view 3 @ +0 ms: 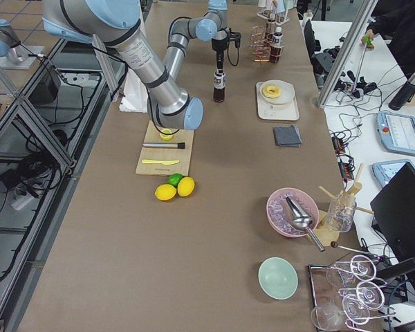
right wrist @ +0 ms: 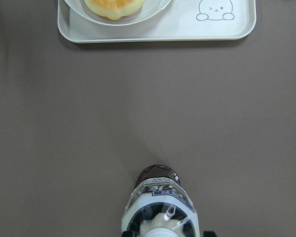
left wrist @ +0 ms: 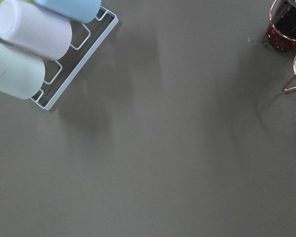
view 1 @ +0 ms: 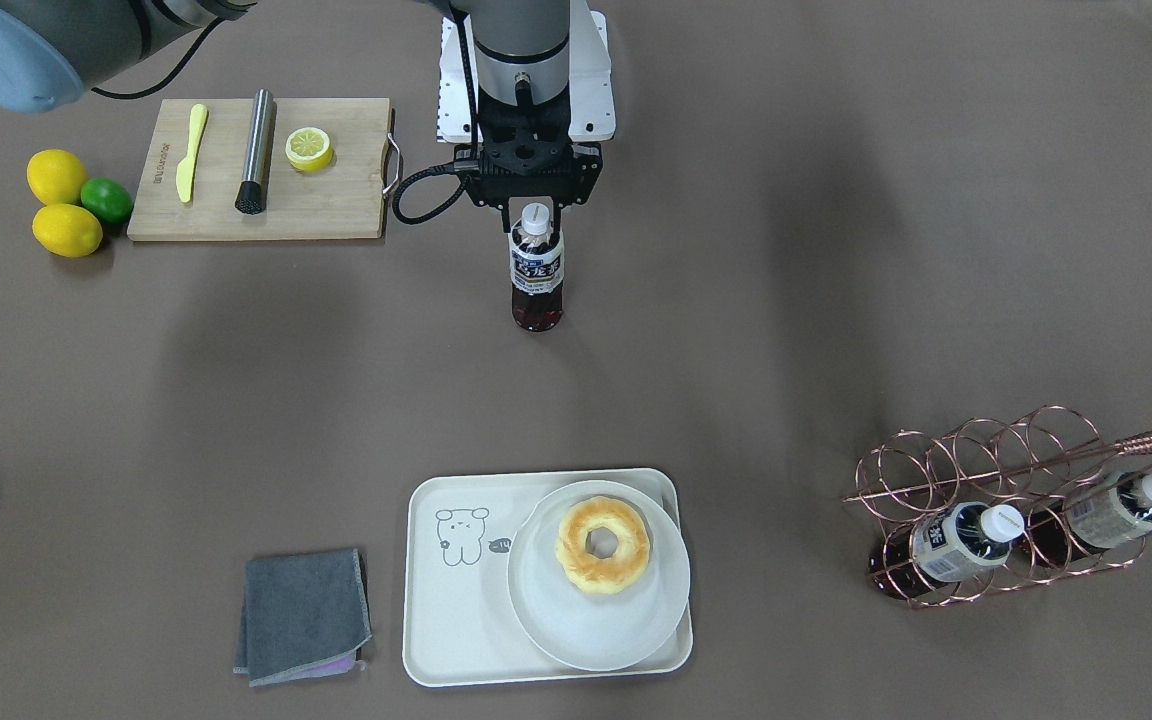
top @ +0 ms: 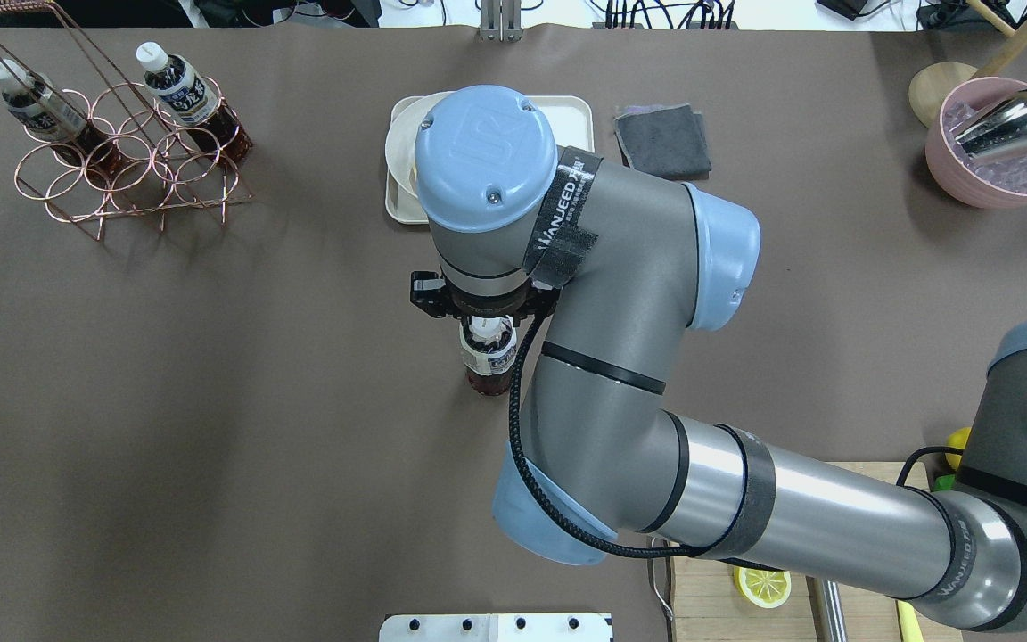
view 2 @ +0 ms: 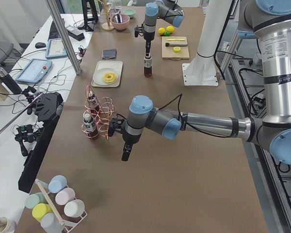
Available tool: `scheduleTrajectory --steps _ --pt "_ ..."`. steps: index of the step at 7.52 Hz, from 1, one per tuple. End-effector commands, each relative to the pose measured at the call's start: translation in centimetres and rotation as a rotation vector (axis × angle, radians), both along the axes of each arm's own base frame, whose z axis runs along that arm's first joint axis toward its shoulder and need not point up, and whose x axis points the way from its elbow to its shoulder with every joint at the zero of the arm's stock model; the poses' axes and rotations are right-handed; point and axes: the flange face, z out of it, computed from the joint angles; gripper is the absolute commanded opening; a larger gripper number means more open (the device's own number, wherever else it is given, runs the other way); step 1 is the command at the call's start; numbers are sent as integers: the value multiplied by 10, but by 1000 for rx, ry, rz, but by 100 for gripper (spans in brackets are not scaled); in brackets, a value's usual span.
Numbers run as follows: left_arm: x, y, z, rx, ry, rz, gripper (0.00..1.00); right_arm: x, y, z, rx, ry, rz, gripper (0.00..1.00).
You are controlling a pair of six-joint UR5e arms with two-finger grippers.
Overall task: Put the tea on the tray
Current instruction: 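Lower the right gripper over the tea bottle and grasp it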
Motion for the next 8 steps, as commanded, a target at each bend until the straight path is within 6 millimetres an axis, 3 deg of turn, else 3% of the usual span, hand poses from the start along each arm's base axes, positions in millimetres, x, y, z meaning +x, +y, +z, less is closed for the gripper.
scheduleTrajectory --steps 1,3,4,5,6,8 --pt "0 -3 -1 1 1 -1 98 -3 2 2 8 7 3 57" --pt "1 -4 -1 2 1 -1 98 -4 5 1 7 5 -1 58" --pt "1 -4 -2 4 1 -1 98 -5 6 0 7 4 -1 49" --pt "1 -4 -2 4 1 -1 98 -7 8 -1 11 5 9 6" --pt "1 -4 -2 4 1 -1 98 -6 9 -2 14 3 9 0" --pt "1 -4 -2 4 1 -1 98 11 -3 -14 25 -16 35 0"
